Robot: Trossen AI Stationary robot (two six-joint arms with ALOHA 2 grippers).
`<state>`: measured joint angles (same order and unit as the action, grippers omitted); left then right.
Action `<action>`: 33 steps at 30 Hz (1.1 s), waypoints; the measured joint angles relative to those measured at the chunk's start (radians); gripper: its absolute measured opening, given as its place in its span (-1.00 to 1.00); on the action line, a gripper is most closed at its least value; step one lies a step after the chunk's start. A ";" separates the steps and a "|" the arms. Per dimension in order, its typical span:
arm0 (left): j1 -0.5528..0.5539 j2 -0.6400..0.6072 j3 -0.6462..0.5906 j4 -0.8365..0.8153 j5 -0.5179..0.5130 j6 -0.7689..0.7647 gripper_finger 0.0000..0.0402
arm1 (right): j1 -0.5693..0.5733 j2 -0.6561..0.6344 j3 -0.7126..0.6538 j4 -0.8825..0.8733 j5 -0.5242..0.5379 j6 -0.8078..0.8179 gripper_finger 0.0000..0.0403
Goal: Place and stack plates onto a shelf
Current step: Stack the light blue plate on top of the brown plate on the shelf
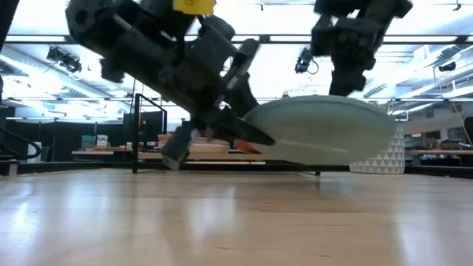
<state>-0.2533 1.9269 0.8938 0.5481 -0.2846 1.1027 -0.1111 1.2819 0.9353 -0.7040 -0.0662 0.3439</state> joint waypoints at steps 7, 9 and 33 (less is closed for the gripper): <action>-0.005 -0.224 -0.075 -0.204 -0.286 -0.202 -0.71 | 0.134 -0.165 -0.133 0.202 0.300 -0.008 -0.46; 0.000 -0.274 -0.083 -0.242 -0.368 -0.235 -0.70 | 0.166 -0.188 -0.189 0.269 0.326 -0.008 -0.46; 0.454 -0.330 -0.082 -0.577 -0.603 -0.355 -0.67 | 0.377 -0.167 -0.493 0.776 0.477 -0.006 -0.46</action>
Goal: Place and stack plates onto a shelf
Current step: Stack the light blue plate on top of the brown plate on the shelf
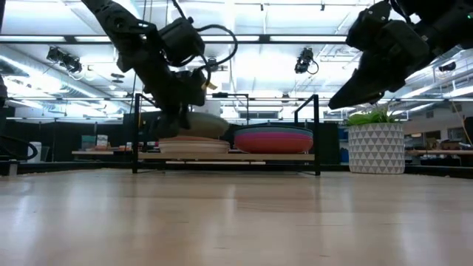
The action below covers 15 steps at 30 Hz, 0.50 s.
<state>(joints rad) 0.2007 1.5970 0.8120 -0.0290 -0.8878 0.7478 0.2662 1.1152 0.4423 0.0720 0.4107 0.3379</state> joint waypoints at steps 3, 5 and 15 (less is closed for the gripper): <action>-0.001 0.000 0.000 -0.009 -0.009 -0.001 -0.65 | 0.006 0.000 -0.001 0.002 0.005 0.000 -0.46; -0.007 0.000 0.000 -0.014 -0.005 0.002 -0.60 | 0.009 0.000 -0.001 0.003 0.016 0.000 -0.46; 0.005 -0.035 0.058 -0.148 0.169 -0.156 -0.19 | 0.010 0.000 -0.001 0.003 0.011 0.000 -0.46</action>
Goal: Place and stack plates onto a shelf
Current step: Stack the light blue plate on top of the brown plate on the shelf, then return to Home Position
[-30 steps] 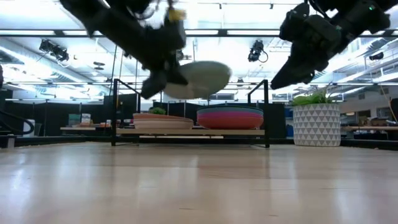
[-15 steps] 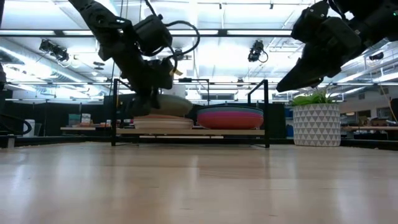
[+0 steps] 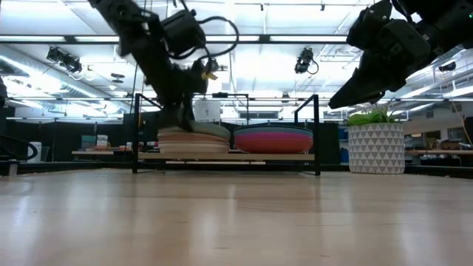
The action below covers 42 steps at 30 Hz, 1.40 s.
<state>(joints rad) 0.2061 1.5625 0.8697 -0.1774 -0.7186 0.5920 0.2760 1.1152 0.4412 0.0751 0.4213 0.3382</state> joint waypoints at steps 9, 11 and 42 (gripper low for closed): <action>0.088 -0.040 0.120 -0.231 0.351 -0.197 -0.20 | 0.009 0.000 0.000 -0.002 0.000 -0.006 -0.46; 0.113 -0.040 0.120 -0.189 0.327 -0.202 -0.20 | 0.014 0.000 0.000 -0.002 0.004 -0.017 -0.46; 0.135 -0.299 -0.128 0.239 0.696 -0.247 -0.45 | -0.026 -0.161 -0.054 0.059 0.028 -0.180 -0.47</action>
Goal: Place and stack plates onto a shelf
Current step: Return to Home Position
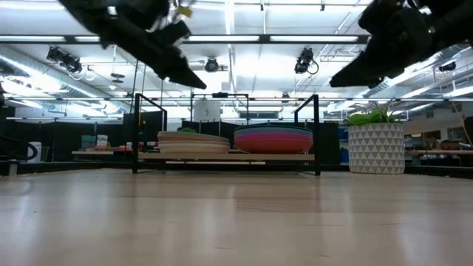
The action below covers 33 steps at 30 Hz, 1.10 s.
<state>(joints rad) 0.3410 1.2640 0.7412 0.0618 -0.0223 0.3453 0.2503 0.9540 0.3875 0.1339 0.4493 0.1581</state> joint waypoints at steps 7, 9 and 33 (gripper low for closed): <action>-0.066 -0.204 -0.174 0.102 0.002 -0.054 -0.61 | -0.115 -0.233 -0.173 0.077 -0.067 -0.004 -0.48; -0.085 -0.247 -0.199 0.110 0.002 -0.073 -0.61 | -0.142 -0.291 -0.213 0.094 -0.088 -0.001 -0.48; -0.223 -0.932 -0.708 0.309 -0.068 -0.342 -0.61 | -0.183 -0.596 -0.258 -0.044 -0.187 0.048 -0.48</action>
<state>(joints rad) 0.1178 0.3315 0.0327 0.3706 -0.0906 0.0031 0.0670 0.3584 0.1299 0.0898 0.2622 0.2062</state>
